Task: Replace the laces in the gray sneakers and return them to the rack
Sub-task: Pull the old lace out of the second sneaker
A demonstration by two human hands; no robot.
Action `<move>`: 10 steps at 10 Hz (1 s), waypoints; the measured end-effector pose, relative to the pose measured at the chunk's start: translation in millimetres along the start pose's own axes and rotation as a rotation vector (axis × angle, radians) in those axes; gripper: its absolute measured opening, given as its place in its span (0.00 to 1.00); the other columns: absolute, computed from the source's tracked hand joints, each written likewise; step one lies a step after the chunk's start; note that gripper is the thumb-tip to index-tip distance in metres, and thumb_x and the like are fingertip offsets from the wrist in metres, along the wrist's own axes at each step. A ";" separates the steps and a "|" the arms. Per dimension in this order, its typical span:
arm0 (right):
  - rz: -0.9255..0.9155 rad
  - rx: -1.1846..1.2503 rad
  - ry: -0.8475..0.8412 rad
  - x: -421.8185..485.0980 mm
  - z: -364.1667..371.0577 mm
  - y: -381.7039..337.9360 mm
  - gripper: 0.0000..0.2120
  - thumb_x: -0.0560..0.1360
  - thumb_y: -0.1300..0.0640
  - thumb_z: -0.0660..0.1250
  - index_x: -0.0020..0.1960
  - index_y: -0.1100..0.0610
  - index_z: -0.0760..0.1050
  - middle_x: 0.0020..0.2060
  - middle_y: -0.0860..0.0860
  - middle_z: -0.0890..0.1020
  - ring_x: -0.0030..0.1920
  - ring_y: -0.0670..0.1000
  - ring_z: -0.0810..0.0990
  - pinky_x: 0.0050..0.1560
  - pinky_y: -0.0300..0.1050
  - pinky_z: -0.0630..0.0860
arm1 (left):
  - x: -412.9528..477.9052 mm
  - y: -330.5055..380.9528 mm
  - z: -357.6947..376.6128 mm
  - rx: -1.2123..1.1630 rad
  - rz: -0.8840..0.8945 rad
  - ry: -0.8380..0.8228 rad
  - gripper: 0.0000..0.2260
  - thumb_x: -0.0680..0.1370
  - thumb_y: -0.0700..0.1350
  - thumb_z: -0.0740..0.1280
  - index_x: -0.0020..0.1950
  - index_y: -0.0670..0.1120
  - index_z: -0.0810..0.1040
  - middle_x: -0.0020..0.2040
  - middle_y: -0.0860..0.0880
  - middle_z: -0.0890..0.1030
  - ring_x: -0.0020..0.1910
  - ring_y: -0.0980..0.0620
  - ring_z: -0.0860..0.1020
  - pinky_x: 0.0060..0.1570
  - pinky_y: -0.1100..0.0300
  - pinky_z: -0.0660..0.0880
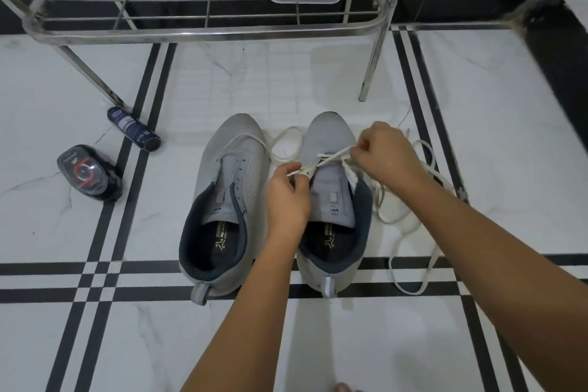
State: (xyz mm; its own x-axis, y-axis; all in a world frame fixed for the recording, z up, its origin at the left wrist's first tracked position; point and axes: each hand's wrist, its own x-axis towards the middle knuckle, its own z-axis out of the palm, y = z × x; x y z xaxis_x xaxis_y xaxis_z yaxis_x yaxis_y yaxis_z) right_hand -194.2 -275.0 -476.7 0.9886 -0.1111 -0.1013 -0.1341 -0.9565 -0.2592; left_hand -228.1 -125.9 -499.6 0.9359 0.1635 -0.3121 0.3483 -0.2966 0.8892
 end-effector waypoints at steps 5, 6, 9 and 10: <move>0.217 0.181 0.017 3.2 -28.6 7.8 0.10 0.76 0.56 0.64 0.55 0.59 0.73 0.58 0.56 0.74 0.58 0.57 0.73 0.62 0.53 0.66 | -0.4 1.6 3.3 0.023 0.040 -0.087 0.09 0.79 0.42 0.59 0.58 0.46 0.74 0.38 0.48 0.78 0.31 0.55 0.71 0.29 0.67 0.67; -0.100 -0.176 -0.046 -6.6 -9.0 -16.7 0.20 0.73 0.56 0.64 0.64 0.58 0.69 0.62 0.55 0.70 0.64 0.57 0.67 0.63 0.53 0.61 | -1.7 2.3 4.6 0.017 0.055 -0.087 0.09 0.79 0.41 0.60 0.58 0.44 0.74 0.36 0.49 0.77 0.31 0.54 0.72 0.32 0.63 0.68; 0.242 1.106 -0.256 3.6 -29.6 -20.6 0.07 0.76 0.65 0.64 0.39 0.62 0.74 0.44 0.58 0.81 0.43 0.54 0.81 0.55 0.53 0.77 | 0.2 2.1 1.5 0.056 0.067 -0.075 0.09 0.79 0.41 0.60 0.56 0.45 0.75 0.37 0.54 0.76 0.33 0.59 0.73 0.29 0.71 0.67; 0.280 1.335 -0.315 -0.6 -35.1 -18.7 0.10 0.77 0.65 0.61 0.38 0.58 0.66 0.30 0.55 0.72 0.24 0.49 0.69 0.29 0.45 0.74 | -0.5 3.4 3.6 0.048 0.070 -0.079 0.09 0.79 0.42 0.60 0.57 0.45 0.75 0.37 0.53 0.77 0.34 0.55 0.74 0.33 0.66 0.69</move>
State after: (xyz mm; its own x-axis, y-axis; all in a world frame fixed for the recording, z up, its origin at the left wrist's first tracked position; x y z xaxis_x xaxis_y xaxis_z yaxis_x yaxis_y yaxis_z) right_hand -189.9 -266.6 -438.1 0.8858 -0.0186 -0.4637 -0.4609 0.0826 -0.8836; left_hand -227.2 -130.4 -497.7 0.9587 0.0665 -0.2765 0.2820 -0.3496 0.8935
